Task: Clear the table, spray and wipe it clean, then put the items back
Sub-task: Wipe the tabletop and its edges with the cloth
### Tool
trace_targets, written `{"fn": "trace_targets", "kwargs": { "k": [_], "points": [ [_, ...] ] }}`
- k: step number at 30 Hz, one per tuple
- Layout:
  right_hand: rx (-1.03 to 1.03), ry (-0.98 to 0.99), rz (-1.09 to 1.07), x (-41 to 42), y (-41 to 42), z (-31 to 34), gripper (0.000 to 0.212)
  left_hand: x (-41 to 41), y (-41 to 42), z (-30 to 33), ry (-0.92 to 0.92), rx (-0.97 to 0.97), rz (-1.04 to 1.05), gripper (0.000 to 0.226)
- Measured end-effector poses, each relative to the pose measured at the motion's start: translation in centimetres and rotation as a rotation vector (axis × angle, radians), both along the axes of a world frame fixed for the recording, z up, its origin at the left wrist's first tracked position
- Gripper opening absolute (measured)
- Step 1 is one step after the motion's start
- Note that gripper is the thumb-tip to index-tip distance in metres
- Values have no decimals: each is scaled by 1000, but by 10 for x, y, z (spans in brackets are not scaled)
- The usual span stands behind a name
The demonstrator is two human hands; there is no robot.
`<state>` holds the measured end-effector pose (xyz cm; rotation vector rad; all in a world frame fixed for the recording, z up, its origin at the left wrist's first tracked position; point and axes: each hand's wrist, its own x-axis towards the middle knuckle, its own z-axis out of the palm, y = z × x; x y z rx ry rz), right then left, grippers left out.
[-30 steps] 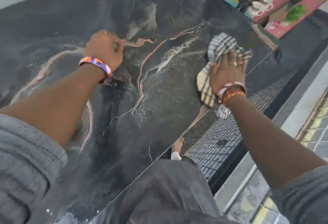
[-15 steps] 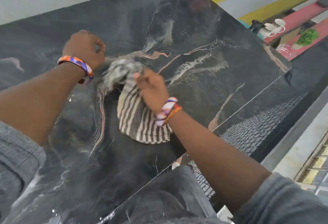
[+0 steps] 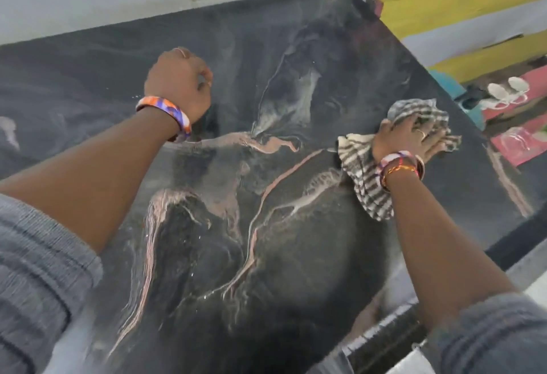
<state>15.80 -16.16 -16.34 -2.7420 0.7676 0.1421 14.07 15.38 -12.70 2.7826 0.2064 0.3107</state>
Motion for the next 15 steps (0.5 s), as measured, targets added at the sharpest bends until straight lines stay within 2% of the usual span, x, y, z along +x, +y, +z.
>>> {"fn": "trace_targets", "kwargs": {
  "k": [4, 7, 9, 12, 15],
  "points": [
    [-76, -30, 313, 87, 45, 0, 59, 11, 28, -10, -5, -1, 102, 27],
    [-145, -86, 643, 126, 116, -4, 55, 6, 55, -14, -35, 19, 190, 27],
    [-109, -153, 853, 132, 176, -6, 52, -1, 76, -15, -45, 28, 269, 27],
    [40, -235, 1200, 102, 261, -11, 44, -16, 103, -16, -41, 37, 374, 30],
    [365, -175, 1487, 57, 309, 0, 41, -31, 122, -14, -33, 44, 458, 32]
  ]
}}
